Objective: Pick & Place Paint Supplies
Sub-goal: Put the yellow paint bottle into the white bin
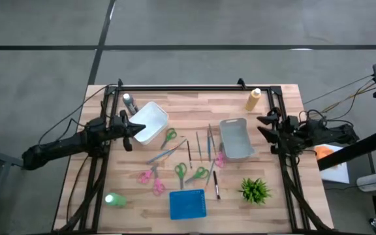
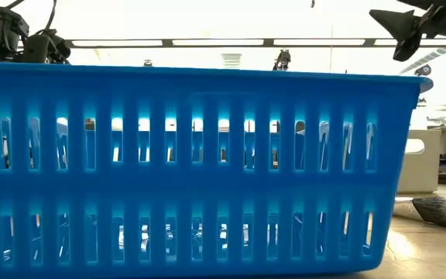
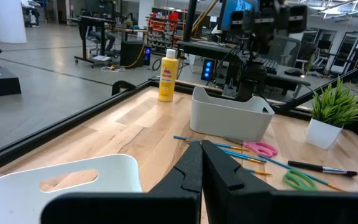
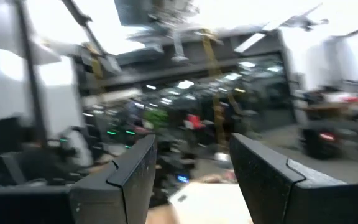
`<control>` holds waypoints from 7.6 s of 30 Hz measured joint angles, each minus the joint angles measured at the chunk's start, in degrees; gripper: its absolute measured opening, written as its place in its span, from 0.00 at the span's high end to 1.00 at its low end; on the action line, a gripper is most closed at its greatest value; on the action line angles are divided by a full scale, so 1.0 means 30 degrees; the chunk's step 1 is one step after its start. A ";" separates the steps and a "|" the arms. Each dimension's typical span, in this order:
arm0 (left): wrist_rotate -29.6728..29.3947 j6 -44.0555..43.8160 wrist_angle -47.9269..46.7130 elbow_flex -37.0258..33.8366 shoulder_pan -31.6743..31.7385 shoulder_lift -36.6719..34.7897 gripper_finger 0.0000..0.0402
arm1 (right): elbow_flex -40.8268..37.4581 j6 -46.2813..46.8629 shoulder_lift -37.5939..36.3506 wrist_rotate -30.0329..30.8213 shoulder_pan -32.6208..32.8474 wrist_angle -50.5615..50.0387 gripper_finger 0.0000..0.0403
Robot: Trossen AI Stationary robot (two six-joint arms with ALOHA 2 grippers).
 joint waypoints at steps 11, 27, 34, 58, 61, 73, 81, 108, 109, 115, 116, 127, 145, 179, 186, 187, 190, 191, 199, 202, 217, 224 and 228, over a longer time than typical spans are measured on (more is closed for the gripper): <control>0.0000 0.0004 0.0000 0.0000 0.0001 0.0004 1.00 | 0.4393 0.1563 0.1606 0.5100 0.0001 -0.7263 0.50; 0.0000 0.0000 0.0000 0.0000 0.0003 -0.0004 1.00 | 0.7592 0.3248 0.9313 0.8533 0.0000 -0.8830 0.50; 0.0000 0.0002 0.0000 0.0000 -0.0003 -0.0004 1.00 | 0.9289 0.4939 1.2051 1.0364 -0.0128 -0.9307 0.50; 0.0000 0.0001 0.0000 0.0000 0.0005 -0.0002 1.00 | 1.2779 1.0664 1.5154 0.3738 -1.1120 -1.8761 0.50; 0.0006 0.0006 0.0000 0.0000 -0.0003 -0.0004 1.00 | 1.2772 1.0233 1.5267 0.2243 -1.2693 -1.8736 0.50; 0.0000 0.0000 0.0000 0.0000 0.0004 -0.0004 1.00 | 1.2772 0.9131 1.5387 0.0861 -1.5176 -1.8751 0.40; 0.0000 0.0000 0.0000 0.0000 -0.0001 -0.0004 1.00 | 1.2519 0.9126 1.6385 0.1024 -1.6102 -1.8639 0.25; 0.0000 0.0000 0.0000 0.0000 0.0002 -0.0004 1.00 | 1.2226 0.9220 2.0921 0.2384 -1.7152 -1.7081 0.24; 0.0000 0.0000 0.0000 0.0000 0.0005 -0.0004 1.00 | 1.2215 0.9220 2.1028 0.2384 -1.7176 -1.7082 0.24; 0.0000 0.0007 0.0000 0.0000 -0.0003 0.0004 1.00 | 1.2049 0.9450 2.1427 0.2402 -1.7311 -1.7170 0.24; 0.0000 0.0001 0.0000 0.0000 0.0004 0.0004 1.00 | 1.2023 0.9461 2.1501 0.2395 -1.7322 -1.7206 0.24; 0.0000 0.0000 0.0000 0.0000 0.0002 0.0004 1.00 | 1.1869 0.9505 2.2430 0.2354 -1.7391 -1.6885 0.25; 0.0005 0.0000 0.0000 0.0000 -0.0003 -0.0004 1.00 | 1.1839 0.9497 2.3280 0.2373 -1.7726 -1.6510 0.26; 0.0000 0.0000 0.0000 0.0000 -0.0002 -0.0004 1.00 | 1.1818 0.9130 2.2210 0.2668 -1.7741 -1.6631 0.46; 0.0000 0.0000 0.0000 0.0000 -0.0003 -0.0004 1.00 | 1.2168 0.7806 2.0382 0.1480 -1.7660 -1.6551 0.46; 0.0000 0.0006 0.0000 0.0000 -0.0002 -0.0004 1.00 | 1.2274 0.7646 2.0188 0.1164 -1.7654 -1.6563 0.46; 0.0001 0.0001 0.0000 0.0000 -0.0001 -0.0004 1.00 | 1.2695 0.6822 1.9776 0.0068 -1.7630 -1.6568 0.46; 0.0003 0.0005 0.0000 0.0000 -0.0003 -0.0004 1.00 | 1.2883 0.6551 1.9714 -0.0250 -1.7553 -1.6566 0.46; 0.0000 0.0007 0.0000 0.0000 0.0004 0.0003 1.00 | 1.4775 0.5046 2.0575 -0.1266 -1.5985 -1.6551 0.46; 0.0000 0.0003 0.0000 0.0000 -0.0001 -0.0004 1.00 | 1.5623 0.4763 2.1268 -0.1266 -1.5117 -1.6502 0.46; 0.0004 0.0000 0.0000 0.0000 0.0002 -0.0004 1.00 | 2.1195 0.2216 2.6411 -0.2710 -1.1766 -1.5501 0.46; 0.0000 0.0000 0.0000 0.0000 0.0005 -0.0004 1.00 | 2.3851 0.1027 2.9468 -0.5458 -1.1631 -1.4659 0.46; 0.0001 0.0000 0.0000 0.0000 -0.0001 -0.0004 1.00 | 2.5342 0.0297 3.1042 -0.6372 -1.1407 -1.4550 0.46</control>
